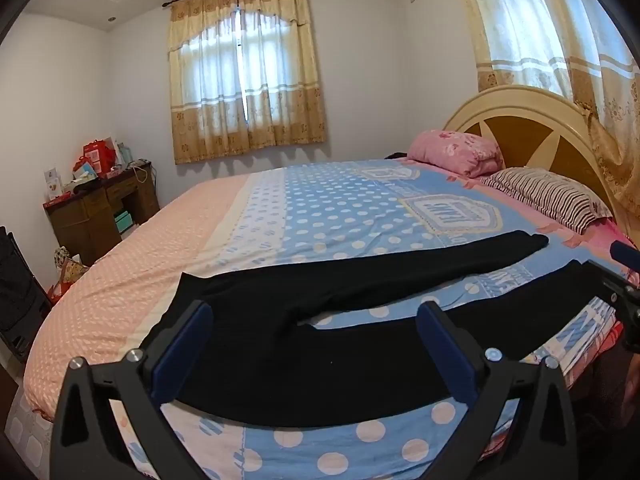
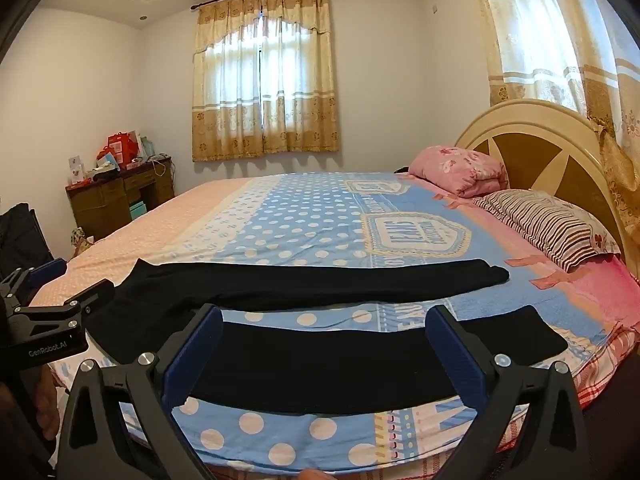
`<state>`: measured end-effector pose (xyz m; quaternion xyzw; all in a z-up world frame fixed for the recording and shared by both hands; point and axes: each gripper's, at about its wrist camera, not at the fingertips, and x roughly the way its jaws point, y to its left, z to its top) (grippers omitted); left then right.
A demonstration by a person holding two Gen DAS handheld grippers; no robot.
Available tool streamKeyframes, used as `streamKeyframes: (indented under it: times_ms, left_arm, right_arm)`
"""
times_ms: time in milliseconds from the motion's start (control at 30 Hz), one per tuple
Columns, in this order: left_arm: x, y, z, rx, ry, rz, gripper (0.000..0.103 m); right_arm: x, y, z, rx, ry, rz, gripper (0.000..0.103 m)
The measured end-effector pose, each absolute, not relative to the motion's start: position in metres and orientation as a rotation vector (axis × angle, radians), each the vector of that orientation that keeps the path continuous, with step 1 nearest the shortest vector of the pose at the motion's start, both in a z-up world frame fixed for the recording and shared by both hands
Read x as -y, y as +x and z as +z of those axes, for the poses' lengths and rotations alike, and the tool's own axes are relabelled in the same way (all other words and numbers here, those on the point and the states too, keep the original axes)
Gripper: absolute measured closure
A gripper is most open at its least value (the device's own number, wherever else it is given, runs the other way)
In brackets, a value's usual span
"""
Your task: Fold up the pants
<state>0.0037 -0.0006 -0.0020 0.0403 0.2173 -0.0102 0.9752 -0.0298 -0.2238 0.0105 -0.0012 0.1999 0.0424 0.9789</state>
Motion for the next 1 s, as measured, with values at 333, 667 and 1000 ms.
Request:
streamKeyframes:
  times_ms: [333,667,1000]
  left_arm:
    - [-0.003,0.001,0.0,-0.426,0.069,-0.015,0.0]
    - [-0.007,0.002,0.001,-0.423,0.064,-0.006,0.0]
    - [-0.009,0.003,0.002,-0.421,0.066,-0.004,0.0]
  right_arm:
    - [0.226,-0.032,0.01,-0.396,-0.004,0.073,0.001]
    - [0.222,-0.031,0.008,-0.399,-0.009,0.073,0.001]
    - [0.222,-0.031,0.007,-0.399,-0.011,0.072,0.001]
